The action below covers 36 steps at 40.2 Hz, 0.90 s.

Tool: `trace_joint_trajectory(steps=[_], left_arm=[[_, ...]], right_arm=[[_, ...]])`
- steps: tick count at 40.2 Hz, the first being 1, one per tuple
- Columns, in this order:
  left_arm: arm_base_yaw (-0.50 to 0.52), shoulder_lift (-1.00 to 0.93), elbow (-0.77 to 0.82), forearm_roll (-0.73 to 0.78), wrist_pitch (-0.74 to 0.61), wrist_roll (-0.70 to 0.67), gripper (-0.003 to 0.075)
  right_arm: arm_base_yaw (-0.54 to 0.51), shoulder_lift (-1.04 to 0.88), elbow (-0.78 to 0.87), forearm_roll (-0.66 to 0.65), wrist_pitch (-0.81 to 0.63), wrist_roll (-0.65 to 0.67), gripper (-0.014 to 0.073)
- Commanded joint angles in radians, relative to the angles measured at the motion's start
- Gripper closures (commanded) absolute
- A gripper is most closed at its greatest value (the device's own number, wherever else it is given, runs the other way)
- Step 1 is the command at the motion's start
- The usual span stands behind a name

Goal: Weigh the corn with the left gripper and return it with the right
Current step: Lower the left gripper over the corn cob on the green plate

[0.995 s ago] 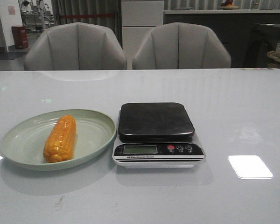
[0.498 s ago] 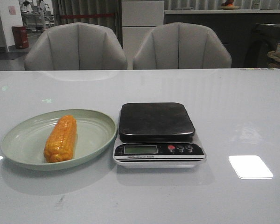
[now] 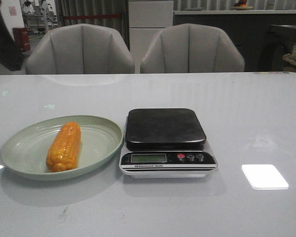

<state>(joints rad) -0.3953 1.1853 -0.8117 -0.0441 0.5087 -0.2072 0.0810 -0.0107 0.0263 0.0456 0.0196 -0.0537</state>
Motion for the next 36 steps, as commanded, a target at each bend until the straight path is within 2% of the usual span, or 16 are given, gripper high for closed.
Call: trace_joint_trajectory(steps=[1,10,20,32,36], left_arm=[[-0.036,0.062,-0.08,-0.01,-0.039,-0.04,0.0167],[-0.091,0.263,-0.193,-0.002,0.025,-0.07,0.0167],[-0.091,0.43,-0.267,0.028,0.07,-0.166,0.017],[-0.091,0.559,-0.342,-0.004,0.116,-0.173,0.0173],[-0.091,0.581,-0.344,-0.024,0.118,-0.177,0.0242]], right_arm=[[-0.006,-0.019,0.004,-0.011,-0.085,-0.008,0.0416],[-0.006,-0.019,0.004,-0.011,-0.085,-0.008,0.0416],[-0.006,-0.019,0.004,-0.011,-0.085,-0.008,0.0416],[-0.006,-0.019,0.004,-0.011,-0.085,-0.008,0.0416],[-0.006,-0.019,0.004,-0.011,-0.085,-0.008,0.0416]])
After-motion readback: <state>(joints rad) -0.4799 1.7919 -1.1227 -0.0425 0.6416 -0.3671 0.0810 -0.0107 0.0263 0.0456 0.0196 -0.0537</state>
